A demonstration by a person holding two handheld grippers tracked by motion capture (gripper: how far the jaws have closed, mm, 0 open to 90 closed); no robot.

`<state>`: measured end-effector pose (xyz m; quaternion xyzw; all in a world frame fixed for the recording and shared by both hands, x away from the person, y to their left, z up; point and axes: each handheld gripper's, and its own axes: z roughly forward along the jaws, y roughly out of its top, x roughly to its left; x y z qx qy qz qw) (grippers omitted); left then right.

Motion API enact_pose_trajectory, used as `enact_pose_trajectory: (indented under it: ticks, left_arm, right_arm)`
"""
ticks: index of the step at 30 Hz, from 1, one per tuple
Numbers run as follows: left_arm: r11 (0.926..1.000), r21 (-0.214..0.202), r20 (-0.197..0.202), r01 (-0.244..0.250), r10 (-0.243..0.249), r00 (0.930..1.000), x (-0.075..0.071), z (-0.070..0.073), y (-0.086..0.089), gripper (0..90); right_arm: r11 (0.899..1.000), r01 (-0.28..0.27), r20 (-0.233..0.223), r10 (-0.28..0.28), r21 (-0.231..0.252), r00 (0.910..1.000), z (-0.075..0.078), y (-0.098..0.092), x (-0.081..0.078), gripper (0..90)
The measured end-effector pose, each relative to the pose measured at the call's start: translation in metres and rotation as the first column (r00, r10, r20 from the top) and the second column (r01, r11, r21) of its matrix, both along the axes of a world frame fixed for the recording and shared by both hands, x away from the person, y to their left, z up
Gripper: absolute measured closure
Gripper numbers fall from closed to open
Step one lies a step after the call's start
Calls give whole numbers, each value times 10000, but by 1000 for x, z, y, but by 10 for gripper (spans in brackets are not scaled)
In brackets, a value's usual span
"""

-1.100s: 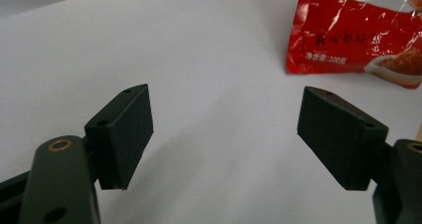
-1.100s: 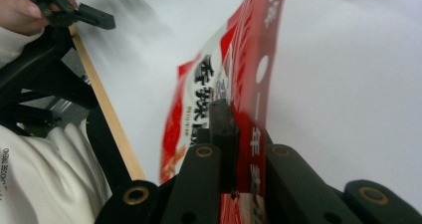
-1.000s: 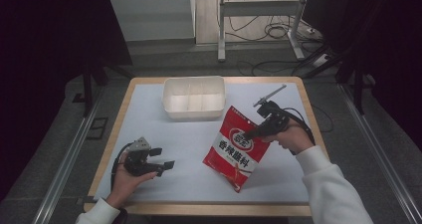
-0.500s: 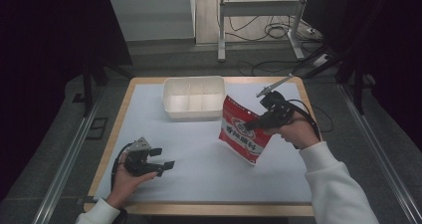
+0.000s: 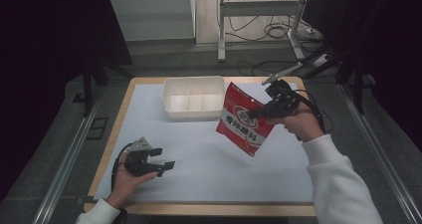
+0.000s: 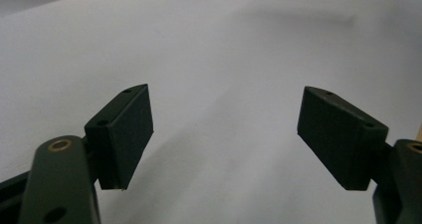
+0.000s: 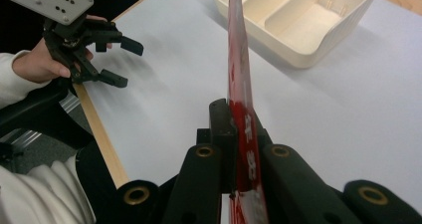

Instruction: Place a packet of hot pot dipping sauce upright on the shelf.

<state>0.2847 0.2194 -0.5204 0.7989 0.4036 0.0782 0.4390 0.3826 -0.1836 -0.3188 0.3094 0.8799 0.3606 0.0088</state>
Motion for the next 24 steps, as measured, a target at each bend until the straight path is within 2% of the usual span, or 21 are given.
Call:
enact_pose_trajectory:
  ticks: [8,13,22,24]
  left_arm:
    - [10000,9,-8,-4,4,10000,0,0,0,217]
    - [10000,29,-14,7,-7,10000,0,0,1,217]
    - [10000,-17,-8,15,-15,10000,0,0,1,217]
    - [10000,-19,-12,16,-16,10000,0,0,2,217]
  right_arm:
    - [9995,277,291,-280,114,9992,10,5,8,883]
    - [9992,405,553,-405,15,9976,16,10,12,883]
    - [9985,544,658,-547,61,9963,22,22,22,883]
    - [9983,575,822,-570,-34,9950,24,26,23,883]
